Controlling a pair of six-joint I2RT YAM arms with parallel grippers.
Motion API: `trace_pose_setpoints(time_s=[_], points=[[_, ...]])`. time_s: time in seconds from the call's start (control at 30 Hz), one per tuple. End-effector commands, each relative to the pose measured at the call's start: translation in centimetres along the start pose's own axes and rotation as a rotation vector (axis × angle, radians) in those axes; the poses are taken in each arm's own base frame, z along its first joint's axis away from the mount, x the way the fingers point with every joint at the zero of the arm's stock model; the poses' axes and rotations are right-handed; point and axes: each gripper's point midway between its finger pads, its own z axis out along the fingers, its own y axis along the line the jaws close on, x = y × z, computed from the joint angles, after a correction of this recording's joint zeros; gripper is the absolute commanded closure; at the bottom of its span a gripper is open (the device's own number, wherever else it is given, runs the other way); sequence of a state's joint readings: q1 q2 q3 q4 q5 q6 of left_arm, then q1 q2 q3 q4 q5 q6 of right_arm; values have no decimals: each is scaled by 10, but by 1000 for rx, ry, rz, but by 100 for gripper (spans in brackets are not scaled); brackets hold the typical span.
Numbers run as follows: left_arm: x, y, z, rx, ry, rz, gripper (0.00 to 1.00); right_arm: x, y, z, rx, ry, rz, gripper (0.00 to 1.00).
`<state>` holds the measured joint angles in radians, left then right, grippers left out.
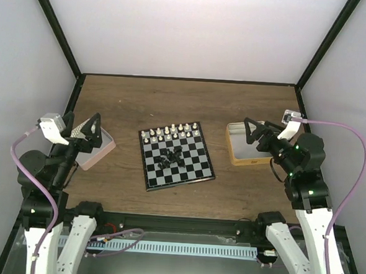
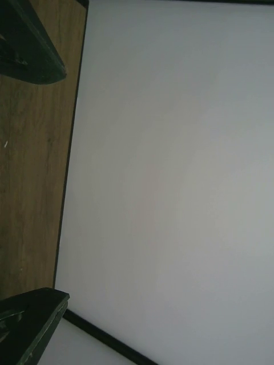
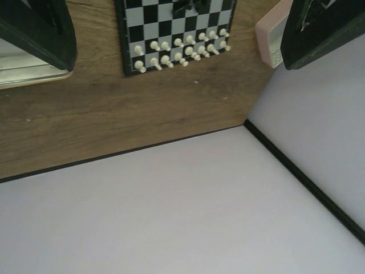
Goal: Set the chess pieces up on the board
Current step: Pick up the chess piece from the chessboard.
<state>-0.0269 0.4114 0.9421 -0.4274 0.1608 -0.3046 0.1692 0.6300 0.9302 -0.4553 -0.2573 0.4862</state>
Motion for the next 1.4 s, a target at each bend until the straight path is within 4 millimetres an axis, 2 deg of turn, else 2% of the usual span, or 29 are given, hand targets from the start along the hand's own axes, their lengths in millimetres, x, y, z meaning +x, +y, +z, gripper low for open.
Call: trace_pose_setpoints(time_s=[0.0,0.1,0.2,0.37,0.47,0.5,0.6,0.7,0.87,1.0,1.13,1.27,1.37], points=[[-2,-17,-5,105,-30,-6,0,-1,23,-4,-145,12,6,1],[4,-21,-6,143,-26,-10,0,7,50,-10,-318,52,-9,0],[19,-23,-5,180,2,-52,0,19,68,-16,-468,80,2,0],[53,-31,-7,288,50,-111,0,43,69,-10,-563,156,60,1],[73,-33,-2,335,105,-145,0,67,86,-14,-749,280,18,4],[79,-34,1,350,126,-160,0,72,85,-10,-752,298,16,5],[97,-37,6,400,192,-175,0,89,75,13,-665,343,19,5],[107,-32,14,379,229,-201,0,117,72,36,-616,408,12,10],[114,-19,28,314,256,-227,0,160,55,75,-420,513,-55,23],[118,-13,34,292,263,-233,0,205,37,97,-274,639,-110,36],[120,-10,36,278,258,-235,0,240,20,111,-117,720,-206,40],[122,-12,37,299,253,-234,0,272,28,119,-88,787,-308,41],[122,-13,36,308,249,-228,0,295,41,120,-185,854,-428,46]])
